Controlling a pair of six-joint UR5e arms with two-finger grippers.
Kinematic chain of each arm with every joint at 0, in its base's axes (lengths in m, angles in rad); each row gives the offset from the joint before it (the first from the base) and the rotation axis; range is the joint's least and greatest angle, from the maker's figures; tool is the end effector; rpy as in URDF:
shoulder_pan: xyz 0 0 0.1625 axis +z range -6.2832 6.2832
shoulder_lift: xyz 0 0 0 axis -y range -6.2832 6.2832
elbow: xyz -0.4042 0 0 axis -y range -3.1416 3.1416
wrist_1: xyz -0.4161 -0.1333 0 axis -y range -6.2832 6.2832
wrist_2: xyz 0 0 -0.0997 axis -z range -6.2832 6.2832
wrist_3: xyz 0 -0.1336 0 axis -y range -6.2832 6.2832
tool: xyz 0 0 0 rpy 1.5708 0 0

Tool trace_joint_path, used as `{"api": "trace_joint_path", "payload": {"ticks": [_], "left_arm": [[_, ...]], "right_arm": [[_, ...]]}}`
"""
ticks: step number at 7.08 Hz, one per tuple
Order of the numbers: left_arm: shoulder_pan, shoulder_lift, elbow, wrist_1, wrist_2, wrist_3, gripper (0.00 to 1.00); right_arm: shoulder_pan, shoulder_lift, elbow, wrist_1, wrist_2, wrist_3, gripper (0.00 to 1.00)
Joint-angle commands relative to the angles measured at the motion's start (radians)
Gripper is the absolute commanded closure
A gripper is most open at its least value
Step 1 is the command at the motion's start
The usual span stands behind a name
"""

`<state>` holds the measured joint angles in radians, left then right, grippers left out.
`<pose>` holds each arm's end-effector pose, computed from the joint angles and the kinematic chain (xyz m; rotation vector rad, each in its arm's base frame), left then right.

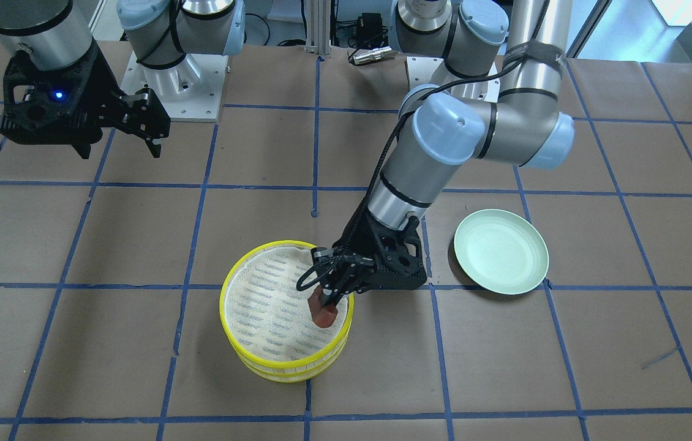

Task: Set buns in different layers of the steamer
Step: 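Place the brown bun on top of the steamer lid with the left gripper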

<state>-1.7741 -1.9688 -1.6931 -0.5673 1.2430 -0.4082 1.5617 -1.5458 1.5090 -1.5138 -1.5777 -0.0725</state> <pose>-0.3069 -0.6155 0.2626 0.1634 -2.6436 0.4901 0.1276 -0.5241 0.4463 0.0995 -3.1338 -0.0321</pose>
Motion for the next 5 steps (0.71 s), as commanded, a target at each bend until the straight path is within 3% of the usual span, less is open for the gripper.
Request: {"api": "trace_joint_path", "payload": {"ticks": [1, 2, 4, 5], "left_arm": [[-0.034, -0.048, 0.036, 0.037, 0.036, -0.060, 0.36], [-0.034, -0.038, 0.038, 0.037, 0.035, -0.069, 0.00], [-0.033, -0.010, 0.044, 0.009, 0.036, -0.061, 0.00], [-0.033, 0.042, 0.055, -0.120, 0.042, -0.052, 0.01]], "right_arm": [[0.011, 0.004, 0.011, -0.035, 0.002, -0.016, 0.03], [0.011, 0.004, 0.013, -0.036, 0.002, -0.015, 0.03], [0.009, 0.004, 0.013, -0.036, 0.002, -0.016, 0.01], [0.008, 0.006, 0.013, -0.036, 0.001, -0.018, 0.01]]}}
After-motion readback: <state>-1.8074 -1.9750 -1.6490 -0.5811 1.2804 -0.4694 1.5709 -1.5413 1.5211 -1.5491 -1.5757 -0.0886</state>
